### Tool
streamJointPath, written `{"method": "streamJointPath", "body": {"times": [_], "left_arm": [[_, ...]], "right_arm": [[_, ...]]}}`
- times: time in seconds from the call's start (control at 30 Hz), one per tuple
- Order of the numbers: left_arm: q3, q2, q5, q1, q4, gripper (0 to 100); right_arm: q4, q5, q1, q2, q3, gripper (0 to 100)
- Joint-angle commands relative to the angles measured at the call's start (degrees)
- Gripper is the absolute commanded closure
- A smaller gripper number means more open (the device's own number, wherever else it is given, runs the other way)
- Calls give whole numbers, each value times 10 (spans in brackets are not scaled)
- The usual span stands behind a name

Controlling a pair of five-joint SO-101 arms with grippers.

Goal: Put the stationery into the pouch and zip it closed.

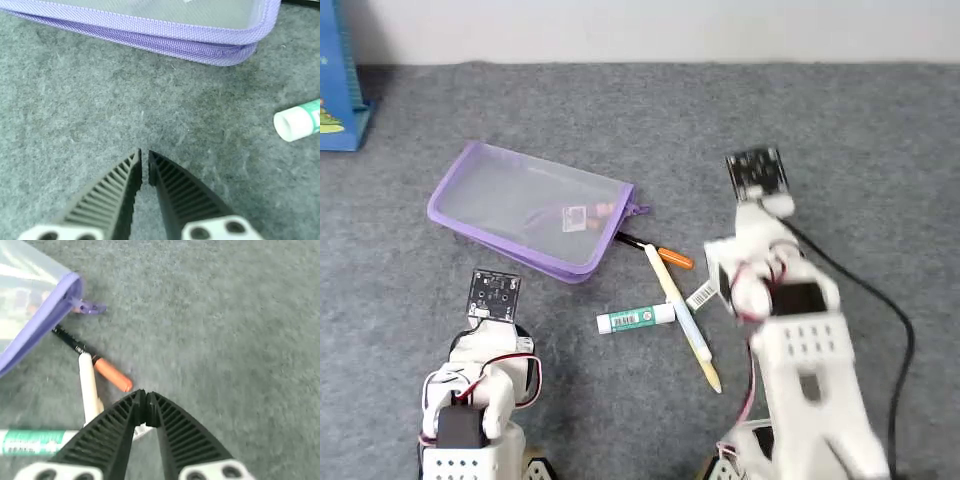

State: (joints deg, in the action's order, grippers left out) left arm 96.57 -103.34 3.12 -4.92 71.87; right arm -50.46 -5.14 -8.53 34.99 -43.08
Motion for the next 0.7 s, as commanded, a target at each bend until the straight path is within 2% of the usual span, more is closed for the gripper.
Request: {"method": "streamJointPath", "body": {"times": [0.0, 0.17, 0.23, 0.33, 0.47, 0.67], "left_arm": [[-2, -8, -6, -1, 3, 967], [-2, -8, -6, -1, 3, 967], [-2, -8, -6, -1, 3, 967], [-2, -8, -6, -1, 3, 967], [-2, -8, -6, -1, 3, 967], [-2, -8, -6, -1, 3, 967]], "right_arm": [[19, 2, -5, -142, 123, 925], [19, 2, -33, -348, 255, 735], [22, 2, -53, -429, 303, 690], [19, 0, -78, -534, 389, 697], [1, -48, -98, -641, 502, 738], [-35, -90, -106, -720, 616, 751]]}}
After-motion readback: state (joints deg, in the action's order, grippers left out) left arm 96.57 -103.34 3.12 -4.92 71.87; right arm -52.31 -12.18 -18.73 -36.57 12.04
